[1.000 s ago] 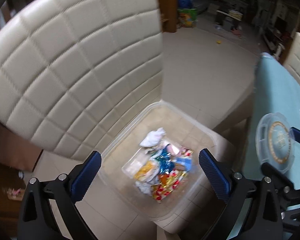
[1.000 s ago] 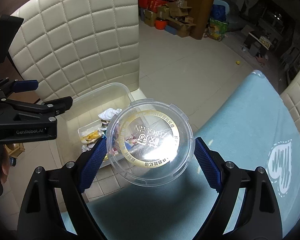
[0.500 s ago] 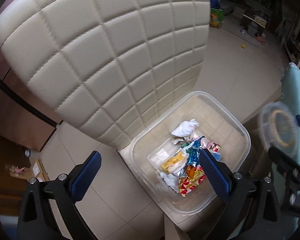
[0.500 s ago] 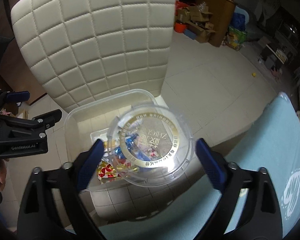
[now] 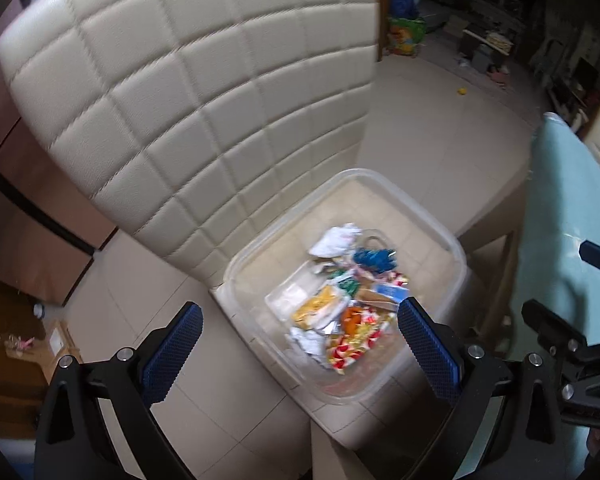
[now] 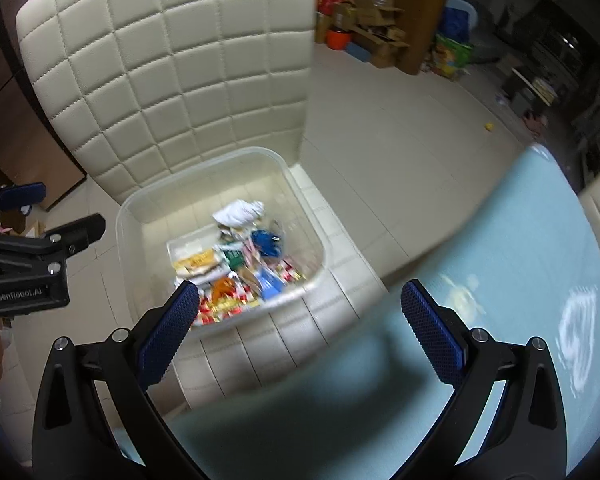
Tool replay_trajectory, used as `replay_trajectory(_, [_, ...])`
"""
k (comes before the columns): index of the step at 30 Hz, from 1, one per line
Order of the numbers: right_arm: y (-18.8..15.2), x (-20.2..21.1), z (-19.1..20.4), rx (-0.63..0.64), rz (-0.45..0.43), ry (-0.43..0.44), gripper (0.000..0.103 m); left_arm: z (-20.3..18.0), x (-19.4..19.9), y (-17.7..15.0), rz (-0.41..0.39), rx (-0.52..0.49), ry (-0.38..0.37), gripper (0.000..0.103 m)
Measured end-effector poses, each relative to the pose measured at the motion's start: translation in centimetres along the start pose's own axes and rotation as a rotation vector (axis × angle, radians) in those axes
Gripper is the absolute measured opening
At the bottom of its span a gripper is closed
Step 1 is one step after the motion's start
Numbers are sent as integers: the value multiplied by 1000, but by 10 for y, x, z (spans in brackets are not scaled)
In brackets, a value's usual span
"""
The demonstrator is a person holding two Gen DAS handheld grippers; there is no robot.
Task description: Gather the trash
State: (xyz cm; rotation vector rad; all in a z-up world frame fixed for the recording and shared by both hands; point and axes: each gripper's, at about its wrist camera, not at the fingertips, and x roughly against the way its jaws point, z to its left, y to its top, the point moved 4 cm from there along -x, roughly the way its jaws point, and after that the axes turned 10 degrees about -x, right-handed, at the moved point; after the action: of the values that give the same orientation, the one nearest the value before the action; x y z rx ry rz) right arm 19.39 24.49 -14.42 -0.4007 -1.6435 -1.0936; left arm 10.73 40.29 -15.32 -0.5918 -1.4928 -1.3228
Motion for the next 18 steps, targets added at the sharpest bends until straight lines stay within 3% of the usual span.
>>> replay_trajectory(10, [-72, 74, -73, -207, -5, -113, 100, -91, 72, -7, -96, -169, -96, 95])
replay_trajectory(14, [-109, 107, -106, -321, -18, -161, 100, -141, 103, -23, -110, -248, -182, 95])
replay_trajectory(18, [-147, 142, -137, -436, -45, -215, 100, -177, 130, -41, -150, -309, -219, 96])
